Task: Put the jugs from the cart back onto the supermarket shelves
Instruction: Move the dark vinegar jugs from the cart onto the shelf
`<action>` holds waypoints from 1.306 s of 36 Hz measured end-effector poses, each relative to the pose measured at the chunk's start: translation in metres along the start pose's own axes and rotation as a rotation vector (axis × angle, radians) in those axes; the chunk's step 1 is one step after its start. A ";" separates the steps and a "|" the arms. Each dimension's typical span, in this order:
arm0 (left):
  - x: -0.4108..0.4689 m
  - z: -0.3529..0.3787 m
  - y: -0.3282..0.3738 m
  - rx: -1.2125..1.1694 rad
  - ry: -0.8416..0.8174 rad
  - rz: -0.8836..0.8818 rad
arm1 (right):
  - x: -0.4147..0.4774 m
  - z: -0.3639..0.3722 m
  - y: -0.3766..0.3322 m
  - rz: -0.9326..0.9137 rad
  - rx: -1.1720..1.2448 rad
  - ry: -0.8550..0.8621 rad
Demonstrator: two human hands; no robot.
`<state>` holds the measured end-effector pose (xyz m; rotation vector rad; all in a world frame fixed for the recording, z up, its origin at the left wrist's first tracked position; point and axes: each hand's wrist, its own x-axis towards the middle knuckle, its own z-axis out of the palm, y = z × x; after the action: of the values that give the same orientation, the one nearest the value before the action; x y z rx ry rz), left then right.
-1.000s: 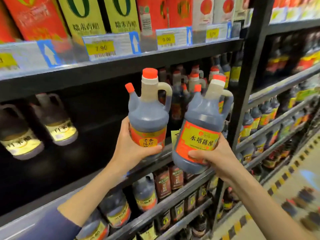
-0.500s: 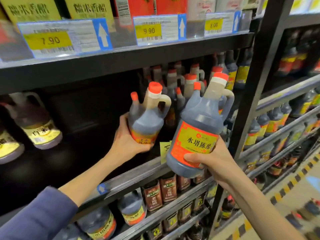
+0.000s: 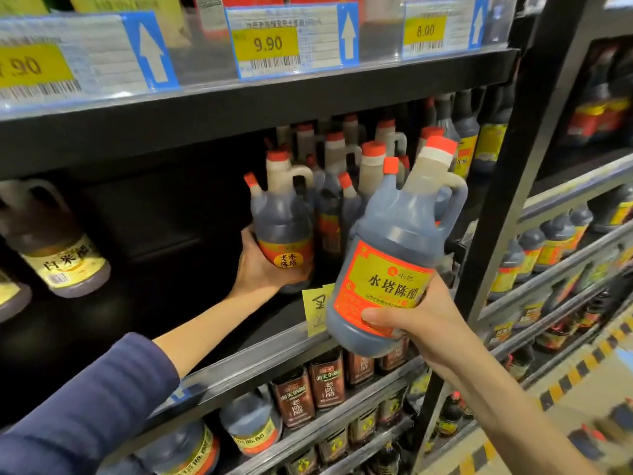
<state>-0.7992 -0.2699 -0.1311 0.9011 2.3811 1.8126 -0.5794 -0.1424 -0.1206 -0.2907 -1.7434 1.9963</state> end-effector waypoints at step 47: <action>0.027 0.004 -0.028 0.093 -0.108 0.003 | 0.004 -0.006 0.001 0.023 -0.057 -0.027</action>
<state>-0.8320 -0.2588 -0.1486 0.9849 2.4159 1.6215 -0.5807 -0.1352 -0.1220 -0.3053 -1.8241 1.9770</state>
